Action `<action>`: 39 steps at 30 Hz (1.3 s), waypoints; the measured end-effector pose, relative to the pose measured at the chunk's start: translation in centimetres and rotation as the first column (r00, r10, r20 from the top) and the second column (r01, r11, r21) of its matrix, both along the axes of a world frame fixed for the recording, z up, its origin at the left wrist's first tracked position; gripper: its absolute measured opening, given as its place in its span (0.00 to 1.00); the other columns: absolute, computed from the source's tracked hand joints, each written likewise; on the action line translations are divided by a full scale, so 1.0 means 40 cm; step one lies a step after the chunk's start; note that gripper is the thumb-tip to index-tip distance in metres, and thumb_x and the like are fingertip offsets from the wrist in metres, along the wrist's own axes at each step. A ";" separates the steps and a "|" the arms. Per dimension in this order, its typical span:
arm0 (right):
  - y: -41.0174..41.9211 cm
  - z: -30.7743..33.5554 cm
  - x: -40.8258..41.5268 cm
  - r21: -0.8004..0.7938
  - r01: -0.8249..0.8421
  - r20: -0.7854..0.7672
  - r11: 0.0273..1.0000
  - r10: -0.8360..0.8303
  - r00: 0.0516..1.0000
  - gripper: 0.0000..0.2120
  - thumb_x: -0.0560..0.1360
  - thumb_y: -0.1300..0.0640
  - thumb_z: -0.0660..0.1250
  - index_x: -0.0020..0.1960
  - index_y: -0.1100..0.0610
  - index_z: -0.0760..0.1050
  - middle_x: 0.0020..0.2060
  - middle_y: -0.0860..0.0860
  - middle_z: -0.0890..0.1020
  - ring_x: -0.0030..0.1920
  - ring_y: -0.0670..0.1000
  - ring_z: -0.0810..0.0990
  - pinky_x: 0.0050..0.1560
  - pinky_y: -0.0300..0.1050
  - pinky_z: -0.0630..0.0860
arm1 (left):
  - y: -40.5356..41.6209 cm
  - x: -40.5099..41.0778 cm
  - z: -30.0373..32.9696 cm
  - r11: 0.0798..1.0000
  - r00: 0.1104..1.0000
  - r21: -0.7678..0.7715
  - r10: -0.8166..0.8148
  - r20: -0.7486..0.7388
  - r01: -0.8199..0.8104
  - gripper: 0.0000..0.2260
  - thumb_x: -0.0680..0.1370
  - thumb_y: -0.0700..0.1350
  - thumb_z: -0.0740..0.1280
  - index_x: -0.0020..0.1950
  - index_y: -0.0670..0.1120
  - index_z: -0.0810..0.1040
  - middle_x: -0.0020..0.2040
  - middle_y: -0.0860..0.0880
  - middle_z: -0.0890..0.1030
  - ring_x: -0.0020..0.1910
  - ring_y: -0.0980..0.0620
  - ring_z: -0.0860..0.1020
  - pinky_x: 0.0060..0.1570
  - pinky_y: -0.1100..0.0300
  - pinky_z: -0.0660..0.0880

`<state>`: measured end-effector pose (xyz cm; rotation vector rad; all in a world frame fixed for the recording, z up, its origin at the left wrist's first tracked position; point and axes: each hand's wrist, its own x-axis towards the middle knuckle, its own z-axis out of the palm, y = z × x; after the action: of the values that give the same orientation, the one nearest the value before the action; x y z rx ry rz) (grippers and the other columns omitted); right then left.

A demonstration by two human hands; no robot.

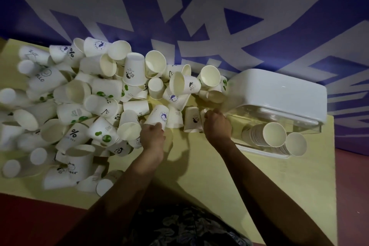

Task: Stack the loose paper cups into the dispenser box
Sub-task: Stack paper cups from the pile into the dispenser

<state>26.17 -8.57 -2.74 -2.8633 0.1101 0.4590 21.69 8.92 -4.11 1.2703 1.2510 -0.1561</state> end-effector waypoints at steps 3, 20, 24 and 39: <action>-0.014 0.030 -0.046 0.042 0.010 0.078 0.999 -0.013 0.997 0.08 0.76 0.61 0.61 0.49 0.58 0.79 0.49 0.55 0.77 0.45 0.61 0.79 0.36 0.45 0.68 | -0.003 -0.036 0.047 0.851 0.933 0.400 -0.359 -0.029 0.340 0.09 0.78 0.45 0.63 0.45 0.39 0.72 0.46 0.43 0.79 0.45 0.43 0.78 0.46 0.49 0.78; -0.330 0.243 -0.288 0.451 0.157 0.449 0.878 -0.376 0.811 0.03 0.74 0.62 0.69 0.47 0.58 0.77 0.39 0.50 0.80 0.42 0.54 0.79 0.38 0.45 0.73 | -0.311 -0.097 0.325 0.271 0.260 0.891 -0.948 0.182 0.365 0.07 0.79 0.42 0.66 0.54 0.44 0.81 0.48 0.50 0.79 0.47 0.54 0.76 0.47 0.62 0.72; -0.434 0.260 -0.324 0.449 0.198 0.500 0.871 -0.429 0.752 0.05 0.75 0.63 0.68 0.51 0.56 0.78 0.42 0.51 0.82 0.43 0.55 0.79 0.39 0.43 0.71 | -0.421 -0.095 0.351 0.226 0.119 0.899 -0.973 0.196 0.374 0.08 0.79 0.43 0.65 0.55 0.44 0.82 0.49 0.51 0.79 0.49 0.56 0.74 0.48 0.65 0.70; -0.635 0.146 -0.297 0.224 0.078 0.383 0.971 -0.162 0.910 0.08 0.73 0.66 0.68 0.47 0.56 0.82 0.39 0.54 0.83 0.42 0.59 0.78 0.34 0.46 0.75 | -0.651 -0.058 0.264 -0.297 -0.049 0.773 -0.944 -0.327 0.560 0.07 0.77 0.36 0.63 0.47 0.46 0.77 0.50 0.48 0.75 0.52 0.49 0.71 0.46 0.61 0.70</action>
<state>14.28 -33.96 3.09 -2.6617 0.1557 -0.1382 19.36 -17.12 6.47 2.6897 -0.5529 -0.3146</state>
